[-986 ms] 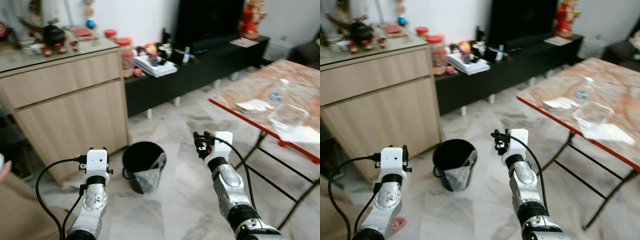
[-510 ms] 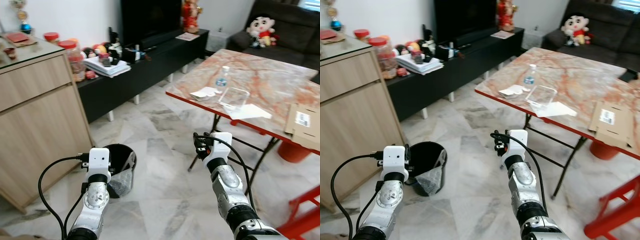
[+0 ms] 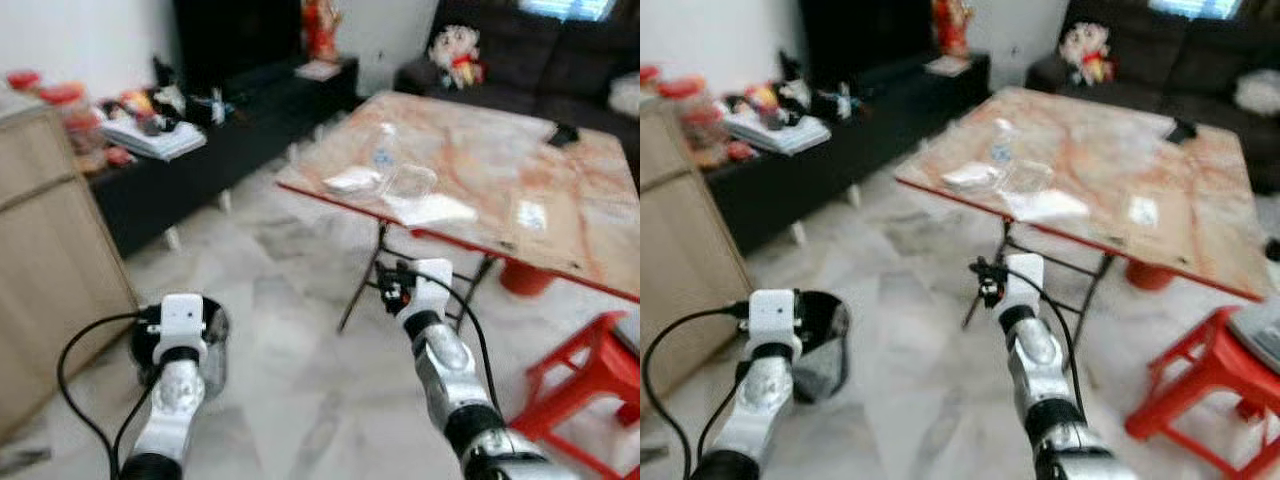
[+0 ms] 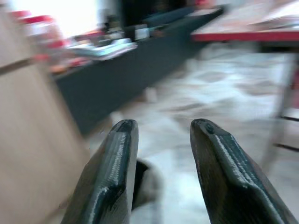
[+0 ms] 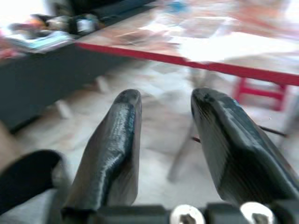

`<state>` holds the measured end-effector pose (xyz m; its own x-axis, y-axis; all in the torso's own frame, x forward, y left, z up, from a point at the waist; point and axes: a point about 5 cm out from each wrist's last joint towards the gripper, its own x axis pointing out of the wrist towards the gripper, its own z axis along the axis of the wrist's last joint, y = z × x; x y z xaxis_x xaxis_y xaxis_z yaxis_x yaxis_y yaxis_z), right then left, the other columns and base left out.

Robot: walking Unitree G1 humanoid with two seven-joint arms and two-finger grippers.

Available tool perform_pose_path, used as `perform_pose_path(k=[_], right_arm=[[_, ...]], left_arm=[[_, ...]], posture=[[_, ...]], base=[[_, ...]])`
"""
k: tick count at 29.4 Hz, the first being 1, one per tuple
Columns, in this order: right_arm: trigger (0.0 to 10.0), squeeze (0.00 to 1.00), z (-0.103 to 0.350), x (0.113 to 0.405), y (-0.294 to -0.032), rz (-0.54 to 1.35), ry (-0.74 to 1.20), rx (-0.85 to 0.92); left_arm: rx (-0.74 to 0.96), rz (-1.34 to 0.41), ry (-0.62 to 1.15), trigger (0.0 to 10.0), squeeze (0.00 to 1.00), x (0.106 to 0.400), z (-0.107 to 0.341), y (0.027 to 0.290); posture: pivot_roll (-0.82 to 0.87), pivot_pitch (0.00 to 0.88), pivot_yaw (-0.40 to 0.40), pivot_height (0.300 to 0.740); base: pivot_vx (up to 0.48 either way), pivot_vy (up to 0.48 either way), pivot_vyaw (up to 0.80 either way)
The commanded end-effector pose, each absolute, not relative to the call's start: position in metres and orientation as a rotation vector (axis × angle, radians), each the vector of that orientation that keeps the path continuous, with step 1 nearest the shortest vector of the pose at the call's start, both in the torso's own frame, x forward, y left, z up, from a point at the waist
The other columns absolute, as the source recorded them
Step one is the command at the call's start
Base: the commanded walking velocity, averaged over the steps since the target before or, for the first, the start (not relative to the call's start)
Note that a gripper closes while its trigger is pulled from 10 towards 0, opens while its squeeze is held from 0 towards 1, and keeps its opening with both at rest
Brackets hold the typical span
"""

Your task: Picking trash to rubbish bin

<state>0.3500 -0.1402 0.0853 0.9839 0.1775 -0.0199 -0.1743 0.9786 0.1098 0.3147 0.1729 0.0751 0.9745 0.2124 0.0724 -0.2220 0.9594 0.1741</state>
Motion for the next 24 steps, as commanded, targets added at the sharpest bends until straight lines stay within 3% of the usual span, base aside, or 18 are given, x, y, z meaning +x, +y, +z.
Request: perform_pose_path(k=[1,22,24], right_arm=[[10.0,0.0,0.0874,0.3512,-0.1347,0.189,0.025,0.107],[10.0,0.0,0.0904,0.3535,-0.1362,0.175,0.02,0.114],[10.0,0.0,0.0913,0.3535,-0.136,0.176,0.012,0.115]], left_arm=[[0.193,0.234,-0.065,10.0,0.0,0.3174,0.0803,0.179],[0.177,0.198,-0.073,10.0,0.0,0.3246,0.0884,0.1791],[0.173,0.19,-0.072,10.0,0.0,0.3245,0.0882,0.1779]], posture=[[-0.03,0.0,-0.047,0.74],[-0.03,0.0,-0.052,0.74],[-0.03,0.0,-0.053,0.74]], base=[[0.0,0.0,-0.8],[0.0,0.0,-0.8],[0.0,0.0,0.0]])
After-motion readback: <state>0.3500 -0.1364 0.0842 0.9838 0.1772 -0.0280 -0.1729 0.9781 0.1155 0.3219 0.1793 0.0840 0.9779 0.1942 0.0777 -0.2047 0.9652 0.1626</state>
